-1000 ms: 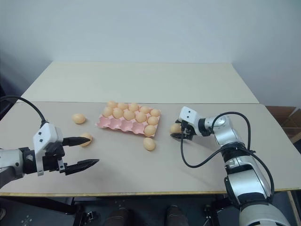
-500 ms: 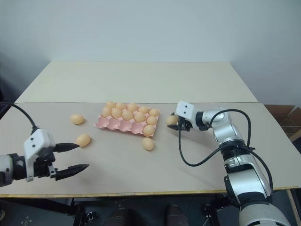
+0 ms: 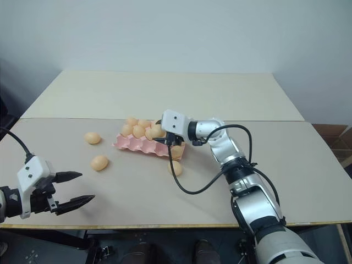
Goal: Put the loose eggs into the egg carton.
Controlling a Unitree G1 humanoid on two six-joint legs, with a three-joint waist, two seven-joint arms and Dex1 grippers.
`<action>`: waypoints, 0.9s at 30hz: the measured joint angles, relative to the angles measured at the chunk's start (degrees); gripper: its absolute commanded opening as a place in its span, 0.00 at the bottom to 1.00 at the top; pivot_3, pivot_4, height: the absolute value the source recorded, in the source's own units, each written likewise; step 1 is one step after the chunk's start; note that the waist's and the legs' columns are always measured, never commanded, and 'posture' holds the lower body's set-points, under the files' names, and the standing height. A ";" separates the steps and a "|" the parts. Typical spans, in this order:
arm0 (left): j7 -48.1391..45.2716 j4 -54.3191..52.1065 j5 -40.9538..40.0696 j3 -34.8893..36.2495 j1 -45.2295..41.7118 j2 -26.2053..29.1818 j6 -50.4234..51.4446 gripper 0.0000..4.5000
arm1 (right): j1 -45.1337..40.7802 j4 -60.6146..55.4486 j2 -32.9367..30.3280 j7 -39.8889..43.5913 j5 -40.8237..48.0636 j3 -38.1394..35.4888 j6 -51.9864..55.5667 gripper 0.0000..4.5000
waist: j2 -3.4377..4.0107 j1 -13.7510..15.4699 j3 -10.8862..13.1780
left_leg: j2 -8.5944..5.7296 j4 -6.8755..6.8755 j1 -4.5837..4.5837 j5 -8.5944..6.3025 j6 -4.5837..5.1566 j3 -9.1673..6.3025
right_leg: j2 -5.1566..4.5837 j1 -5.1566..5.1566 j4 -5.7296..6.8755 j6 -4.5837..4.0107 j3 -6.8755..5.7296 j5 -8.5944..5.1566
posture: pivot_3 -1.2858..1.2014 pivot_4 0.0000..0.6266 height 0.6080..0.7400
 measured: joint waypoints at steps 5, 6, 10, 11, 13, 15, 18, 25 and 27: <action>0.81 -0.05 0.35 0.01 0.39 -0.31 0.08 1.00 | -0.01 4.32 0.08 1.34 -0.45 0.68 -3.26 0.89 | 0.01 -0.17 0.00 | 0.01 -0.01 -0.01 0.00 0.00 0.00 | 0.02 -0.02 0.02 0.00 0.00 0.00 | 0.52 0.24 1.00; 1.01 -0.09 0.35 0.00 0.37 -0.35 0.09 1.00 | -0.01 4.70 0.07 1.55 -0.58 0.71 -3.92 0.95 | 0.00 -0.21 0.00 | 0.02 -0.01 0.00 0.00 0.00 0.00 | 0.03 -0.02 0.03 0.00 0.00 0.00 | 0.52 0.24 1.00; 1.56 -0.45 0.34 -0.14 0.14 -0.55 0.11 1.00 | -0.01 5.36 0.07 1.72 -0.75 0.71 -5.54 0.99 | 0.00 -0.25 0.00 | 0.04 -0.01 0.01 0.00 0.00 0.00 | 0.04 -0.03 0.06 0.00 0.00 0.01 | 0.52 0.24 1.00; 1.64 -0.45 0.34 -0.20 0.00 -0.55 0.11 1.00 | -0.01 5.36 0.07 1.71 -0.86 0.71 -5.72 0.99 | 0.00 -0.25 0.00 | 0.04 -0.01 0.01 0.00 0.00 0.00 | 0.04 -0.04 0.05 0.00 0.00 0.01 | 0.52 0.24 1.00; 1.66 -0.43 0.34 -0.36 -0.56 -0.55 0.11 1.00 | 0.04 5.14 -0.09 1.72 -1.04 0.70 -5.72 0.99 | 0.00 -0.25 0.00 | 0.04 -0.01 0.00 0.00 0.00 0.00 | 0.04 -0.04 0.05 0.00 0.00 0.01 | 0.52 0.24 1.00; 1.60 -0.30 0.33 -0.66 -1.75 -0.50 0.06 1.00 | 0.78 2.70 -0.90 1.79 -1.03 0.58 -5.58 0.99 | 0.01 -0.22 0.00 | 0.04 -0.01 0.00 0.00 0.00 0.00 | 0.04 -0.04 0.05 0.01 0.00 0.02 | 0.52 0.24 1.00; 1.34 0.32 0.34 -1.62 -3.32 -0.39 -0.02 1.00 | 4.25 -4.42 -2.95 2.31 -0.59 0.38 -3.97 0.99 | 0.00 0.12 0.00 | 0.03 -0.03 -0.01 0.00 0.00 0.01 | 0.02 -0.03 0.03 0.09 -0.01 0.05 | 0.52 0.24 1.00; -0.49 1.09 0.41 -4.81 -6.24 0.69 -0.31 1.00 | 17.79 -31.78 -14.23 8.60 7.01 -2.45 18.16 0.99 | 0.00 0.36 0.00 | 0.00 -0.02 -0.03 0.00 0.00 0.04 | -0.02 -0.03 -0.01 0.02 0.00 0.00 | 0.52 0.24 1.00; -1.05 1.63 0.57 -5.57 -6.65 0.75 -0.49 1.00 | 20.62 -37.67 -17.31 9.40 8.95 -3.60 22.74 0.99 | 0.00 0.21 0.00 | 0.05 -0.02 0.00 -0.01 -0.01 0.07 | 0.01 -0.04 0.00 -0.14 0.00 -0.09 | 0.52 0.24 1.00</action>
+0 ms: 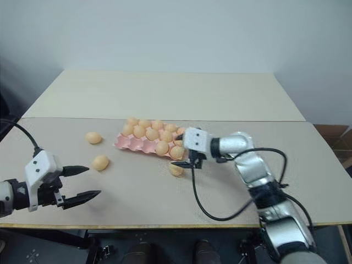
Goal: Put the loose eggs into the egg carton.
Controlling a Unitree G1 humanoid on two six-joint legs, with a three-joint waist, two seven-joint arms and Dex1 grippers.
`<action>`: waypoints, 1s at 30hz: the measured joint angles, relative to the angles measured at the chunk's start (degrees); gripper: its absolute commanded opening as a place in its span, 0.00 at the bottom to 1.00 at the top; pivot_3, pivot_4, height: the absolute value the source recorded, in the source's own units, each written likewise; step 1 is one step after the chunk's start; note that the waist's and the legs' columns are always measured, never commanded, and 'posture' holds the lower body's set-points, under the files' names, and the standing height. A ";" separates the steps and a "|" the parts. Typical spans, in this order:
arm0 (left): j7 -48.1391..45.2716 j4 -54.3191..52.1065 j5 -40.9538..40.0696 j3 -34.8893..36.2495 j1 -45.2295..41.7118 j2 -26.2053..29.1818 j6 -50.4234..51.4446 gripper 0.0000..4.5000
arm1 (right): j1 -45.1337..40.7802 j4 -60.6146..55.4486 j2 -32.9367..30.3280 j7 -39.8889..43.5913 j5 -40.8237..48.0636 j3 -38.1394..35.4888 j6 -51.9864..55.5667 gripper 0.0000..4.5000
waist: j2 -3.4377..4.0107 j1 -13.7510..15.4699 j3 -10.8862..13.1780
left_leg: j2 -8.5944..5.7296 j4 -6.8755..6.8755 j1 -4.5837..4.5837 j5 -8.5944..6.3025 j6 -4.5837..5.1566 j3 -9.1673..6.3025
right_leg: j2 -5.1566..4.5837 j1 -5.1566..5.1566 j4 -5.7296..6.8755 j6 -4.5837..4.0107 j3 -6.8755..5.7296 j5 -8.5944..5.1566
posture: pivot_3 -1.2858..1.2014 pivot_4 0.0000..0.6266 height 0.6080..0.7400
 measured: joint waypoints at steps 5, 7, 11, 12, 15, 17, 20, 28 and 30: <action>-1.27 0.36 0.08 -0.78 -0.66 0.06 -0.78 1.00 | 5.72 -10.05 -5.54 0.69 3.83 -2.49 7.77 0.99 | 0.00 -0.07 0.00 | 0.13 0.01 0.04 0.00 -0.01 0.05 | 0.08 -0.02 0.01 -0.07 -0.01 -0.02 | 0.52 0.24 1.00; -1.65 0.57 0.08 -0.80 -0.71 0.11 -0.80 1.00 | 6.60 -12.04 -6.87 0.54 4.67 -3.02 9.48 0.99 | 0.00 -0.07 0.00 | 0.14 0.01 0.02 0.00 -0.01 0.09 | 0.08 -0.04 -0.01 -0.07 0.00 -0.02 | 0.52 0.24 1.00; -2.22 1.35 0.20 -0.79 -0.72 0.50 -0.92 1.00 | 8.23 -14.47 -8.28 -0.43 5.80 -3.42 11.72 0.99 | -0.01 -0.02 0.00 | 0.14 0.01 -0.01 0.00 -0.01 0.11 | 0.07 -0.07 -0.04 -0.07 0.00 -0.02 | 0.52 0.24 1.00; -2.34 1.37 0.22 -0.79 -0.72 0.50 -1.04 1.00 | 8.37 -14.76 -8.30 -0.69 5.88 -3.42 12.08 0.99 | -0.01 -0.02 0.00 | 0.14 0.01 -0.04 0.00 -0.01 0.13 | 0.06 -0.10 -0.04 -0.07 0.01 -0.02 | 0.52 0.24 1.00; -2.65 1.63 0.40 -0.79 -0.79 0.61 -1.96 1.00 | 8.51 -15.38 -8.69 -1.74 6.25 -3.42 12.89 0.99 | -0.02 0.02 0.00 | 0.14 0.01 -0.06 0.00 -0.01 0.15 | 0.06 -0.14 -0.04 -0.07 0.02 -0.02 | 0.52 0.24 1.00; -2.67 1.78 0.70 -0.79 -0.82 0.63 -2.09 1.00 | 8.60 -15.47 -8.71 -2.32 6.34 -3.42 13.06 0.99 | -0.02 0.02 0.00 | 0.14 0.01 -0.06 0.00 -0.01 0.16 | 0.06 -0.15 -0.04 -0.07 0.02 -0.02 | 0.52 0.24 1.00; -2.58 1.88 1.04 -0.79 -0.81 0.63 -2.11 1.00 | 8.60 -15.46 -8.77 -2.80 6.59 -3.40 13.13 0.99 | -0.02 0.02 0.00 | 0.15 0.01 -0.07 0.00 -0.01 0.16 | 0.06 -0.16 -0.03 -0.07 0.02 -0.01 | 0.52 0.24 1.00; -2.13 1.82 1.42 -0.76 -0.54 0.62 -2.10 1.00 | 8.17 -12.49 -4.46 -6.64 4.39 1.98 13.30 0.99 | -0.03 -0.05 -0.01 | 0.23 0.01 -0.10 0.00 0.00 0.20 | 0.13 -0.25 0.00 -0.10 0.03 0.00 | 0.52 0.24 1.00; -2.02 1.82 1.43 -0.77 -0.40 0.62 -2.08 1.00 | 7.96 -10.07 -2.67 -8.22 3.22 3.28 13.43 0.99 | -0.03 -0.04 -0.01 | 0.23 0.02 -0.13 0.00 0.00 0.21 | 0.13 -0.28 0.00 -0.11 0.03 0.02 | 0.52 0.24 1.00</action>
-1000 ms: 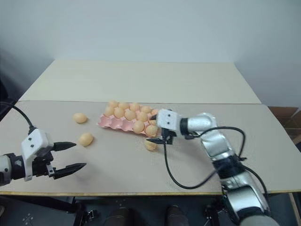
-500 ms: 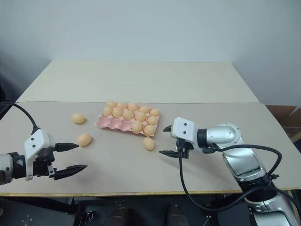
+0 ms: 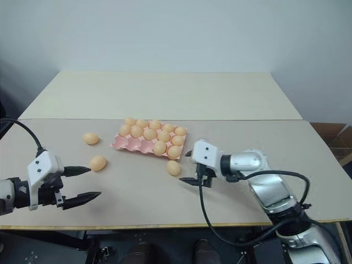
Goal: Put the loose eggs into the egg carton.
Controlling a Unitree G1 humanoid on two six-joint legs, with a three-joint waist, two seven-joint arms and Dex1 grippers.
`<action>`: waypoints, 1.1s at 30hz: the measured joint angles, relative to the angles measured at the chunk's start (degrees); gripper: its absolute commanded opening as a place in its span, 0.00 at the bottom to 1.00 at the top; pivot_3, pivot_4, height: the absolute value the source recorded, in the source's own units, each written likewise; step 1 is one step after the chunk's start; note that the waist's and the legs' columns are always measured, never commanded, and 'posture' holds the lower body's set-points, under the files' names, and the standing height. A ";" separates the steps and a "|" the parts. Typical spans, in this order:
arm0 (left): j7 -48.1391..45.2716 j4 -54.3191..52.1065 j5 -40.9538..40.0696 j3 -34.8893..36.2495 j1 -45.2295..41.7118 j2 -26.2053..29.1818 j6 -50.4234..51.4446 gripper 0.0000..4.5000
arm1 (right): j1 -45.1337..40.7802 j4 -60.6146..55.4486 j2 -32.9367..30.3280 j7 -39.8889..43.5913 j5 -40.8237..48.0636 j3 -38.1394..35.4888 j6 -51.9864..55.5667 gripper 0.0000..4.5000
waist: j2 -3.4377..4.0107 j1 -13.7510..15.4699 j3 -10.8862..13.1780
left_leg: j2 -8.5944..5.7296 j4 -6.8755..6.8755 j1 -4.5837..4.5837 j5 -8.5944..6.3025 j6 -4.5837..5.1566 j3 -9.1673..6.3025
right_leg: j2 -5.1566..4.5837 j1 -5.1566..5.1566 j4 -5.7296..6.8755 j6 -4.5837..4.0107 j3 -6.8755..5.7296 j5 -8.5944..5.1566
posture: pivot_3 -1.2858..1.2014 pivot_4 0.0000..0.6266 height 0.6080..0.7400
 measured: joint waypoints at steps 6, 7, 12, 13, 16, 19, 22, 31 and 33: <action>0.06 -0.03 0.02 -0.12 -0.20 0.41 0.04 1.00 | -1.03 5.34 4.32 -2.61 -2.47 3.12 0.13 0.99 | -0.02 -0.01 -0.01 | 0.00 0.04 -0.31 0.01 0.01 0.01 | 0.06 -0.31 0.03 0.18 0.04 0.16 | 0.52 0.24 1.00; 0.07 -0.03 0.03 -0.18 -0.35 0.52 0.04 1.00 | -1.16 5.74 4.83 -2.73 -2.71 3.35 0.13 0.99 | -0.01 -0.01 -0.01 | 0.01 0.03 -0.33 0.01 0.01 0.01 | 0.08 -0.32 0.02 0.24 0.05 0.20 | 0.52 0.24 1.00; 0.48 -0.49 -0.29 -0.21 -0.66 0.53 0.29 1.00 | -2.49 7.94 7.27 -3.38 -3.76 4.60 0.03 0.99 | -0.02 -0.02 -0.02 | 0.08 0.04 -0.32 0.01 0.01 0.01 | 0.14 -0.32 0.02 0.27 0.05 0.23 | 0.52 0.24 1.00; 0.55 -0.62 -0.43 -0.24 -0.78 0.53 0.29 1.00 | -2.53 8.34 7.85 -3.46 -3.93 5.02 -0.14 0.99 | -0.02 -0.02 -0.02 | 0.10 0.03 -0.32 0.01 0.01 0.01 | 0.16 -0.33 0.02 0.26 0.05 0.23 | 0.52 0.24 1.00; 0.80 -0.65 -0.48 -0.53 -0.77 0.53 0.34 1.00 | -2.67 9.80 8.99 -3.74 -4.44 5.37 -0.28 0.99 | -0.02 -0.03 -0.01 | 0.21 0.04 -0.32 0.01 0.01 0.01 | 0.28 -0.33 0.02 0.21 0.06 0.26 | 0.52 0.24 1.00; 1.17 -0.74 -0.47 -0.64 -0.37 0.52 0.56 1.00 | -3.06 10.79 9.26 -3.71 -4.54 5.37 -0.32 0.87 | -0.02 -0.03 -0.02 | 0.35 0.05 -0.31 0.01 0.00 0.02 | 0.44 -0.33 0.01 0.17 0.08 0.29 | 0.52 0.24 1.00; 1.59 -1.03 -0.42 -0.64 0.43 0.52 1.19 1.00 | -3.07 11.12 9.59 -3.80 -4.85 5.36 -0.33 0.65 | -0.02 -0.03 -0.01 | 0.50 0.04 -0.31 0.01 0.00 0.01 | 0.60 -0.37 0.02 0.08 0.08 0.32 | 0.52 0.24 1.00; 2.02 -1.15 -0.26 -1.00 -0.05 0.52 1.33 1.00 | -3.06 11.05 9.68 -4.11 -5.70 5.36 -0.34 0.43 | -0.02 -0.03 -0.02 | 0.54 0.04 -0.30 0.01 0.00 0.02 | 0.64 -0.39 0.03 0.01 0.10 0.35 | 0.52 0.24 1.00; 2.10 -1.15 -0.18 -1.22 -0.55 0.53 1.34 1.00 | -3.04 10.88 9.59 -4.30 -5.89 5.35 -0.34 0.43 | -0.02 -0.02 -0.02 | 0.54 0.05 -0.30 0.01 0.00 0.02 | 0.64 -0.39 0.04 0.02 0.10 0.36 | 0.52 0.24 1.00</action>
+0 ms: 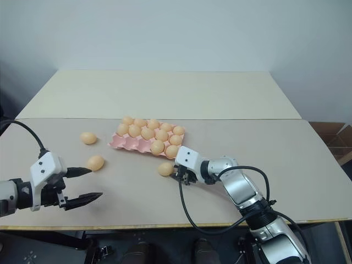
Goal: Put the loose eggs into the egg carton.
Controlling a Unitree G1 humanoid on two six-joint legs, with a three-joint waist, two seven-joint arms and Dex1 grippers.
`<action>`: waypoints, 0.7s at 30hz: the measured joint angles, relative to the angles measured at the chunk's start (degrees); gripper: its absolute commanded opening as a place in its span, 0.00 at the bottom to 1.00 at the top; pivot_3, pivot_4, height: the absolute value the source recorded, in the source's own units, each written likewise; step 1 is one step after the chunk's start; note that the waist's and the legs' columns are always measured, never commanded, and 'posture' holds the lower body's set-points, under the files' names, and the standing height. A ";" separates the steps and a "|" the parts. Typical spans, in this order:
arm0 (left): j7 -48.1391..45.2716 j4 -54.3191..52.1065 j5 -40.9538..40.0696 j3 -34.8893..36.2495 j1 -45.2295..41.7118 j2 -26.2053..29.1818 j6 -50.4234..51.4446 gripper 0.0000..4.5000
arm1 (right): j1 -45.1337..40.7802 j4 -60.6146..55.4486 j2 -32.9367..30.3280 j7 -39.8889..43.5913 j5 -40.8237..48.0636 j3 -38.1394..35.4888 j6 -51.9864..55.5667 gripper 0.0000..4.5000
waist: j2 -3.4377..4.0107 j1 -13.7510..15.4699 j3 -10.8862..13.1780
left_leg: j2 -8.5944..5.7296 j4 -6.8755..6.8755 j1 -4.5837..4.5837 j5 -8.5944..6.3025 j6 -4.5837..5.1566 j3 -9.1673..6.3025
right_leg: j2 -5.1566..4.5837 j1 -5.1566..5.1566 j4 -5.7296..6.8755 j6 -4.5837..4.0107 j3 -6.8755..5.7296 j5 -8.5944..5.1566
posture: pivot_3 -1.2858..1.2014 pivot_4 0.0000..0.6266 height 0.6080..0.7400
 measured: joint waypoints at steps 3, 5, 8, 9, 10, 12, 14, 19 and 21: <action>0.02 0.01 0.13 -0.50 -0.29 0.03 0.00 1.00 | 0.76 -1.53 -0.63 -0.35 -0.23 -0.13 -0.02 0.43 | 0.00 0.01 0.00 | 0.00 0.00 0.00 0.00 0.00 0.01 | 0.00 0.00 0.00 0.00 0.00 0.00 | 0.52 0.24 1.00; 0.02 0.02 0.17 -0.58 -0.34 0.03 0.00 1.00 | 1.56 -3.13 -1.13 -0.49 -0.14 -0.20 -0.02 0.46 | 0.00 0.01 0.00 | 0.00 0.00 0.00 0.00 0.00 0.01 | 0.00 0.00 0.00 0.00 0.01 0.00 | 0.52 0.24 1.00; 0.06 0.01 0.19 -0.58 -0.32 0.05 0.00 1.00 | 3.38 -5.82 -4.47 0.68 -0.09 -0.35 -0.08 0.63 | 0.00 0.17 0.00 | -0.01 0.00 0.00 0.00 0.00 0.02 | -0.02 0.01 -0.02 -0.01 0.01 0.00 | 0.52 0.24 1.00; 0.07 0.01 0.20 -0.58 -0.26 0.05 0.00 1.00 | 4.04 -6.47 -5.46 0.96 -0.07 -0.54 -0.06 0.71 | -0.01 0.19 0.00 | -0.01 0.01 0.00 0.00 0.00 0.02 | -0.02 0.01 -0.03 -0.02 0.01 -0.01 | 0.52 0.24 1.00; 0.07 0.01 0.21 -0.58 -0.19 0.05 0.00 1.00 | 4.66 -7.21 -6.05 1.01 0.07 -0.86 -0.04 0.79 | -0.01 0.17 -0.01 | -0.01 0.01 0.01 0.00 0.00 0.03 | -0.02 0.01 -0.02 -0.04 0.02 -0.02 | 0.52 0.24 1.00; 0.06 0.01 0.29 -0.58 -0.04 0.05 0.00 1.00 | 5.14 -9.02 -6.61 1.06 0.58 -1.56 0.14 0.95 | -0.01 0.07 -0.01 | 0.00 0.01 0.02 0.00 0.00 0.03 | 0.00 -0.01 0.01 -0.08 0.03 -0.04 | 0.52 0.24 1.00; 0.07 0.01 0.60 -0.60 -0.07 0.05 -0.01 1.00 | 5.14 -10.44 -6.77 1.03 1.05 -2.63 0.14 1.00 | -0.01 -0.09 -0.01 | 0.01 0.00 0.04 0.00 0.00 0.03 | 0.02 -0.01 0.02 -0.08 0.04 -0.04 | 0.52 0.24 1.00; 0.07 0.40 1.06 -1.45 -0.66 0.05 -0.01 1.00 | 3.03 -12.82 -5.78 0.73 2.29 -3.19 1.26 1.00 | -0.02 -0.04 -0.01 | 0.01 0.00 0.03 0.00 0.00 0.03 | 0.01 0.00 0.01 -0.06 0.04 -0.03 | 0.52 0.24 1.00; 0.06 0.44 1.06 -1.76 -0.84 0.05 -0.02 1.00 | 1.91 -13.29 -5.00 0.54 2.66 -3.13 2.02 1.00 | -0.02 0.01 -0.01 | 0.01 0.00 0.03 0.00 0.00 0.03 | 0.01 0.00 0.01 -0.05 0.04 -0.02 | 0.52 0.24 1.00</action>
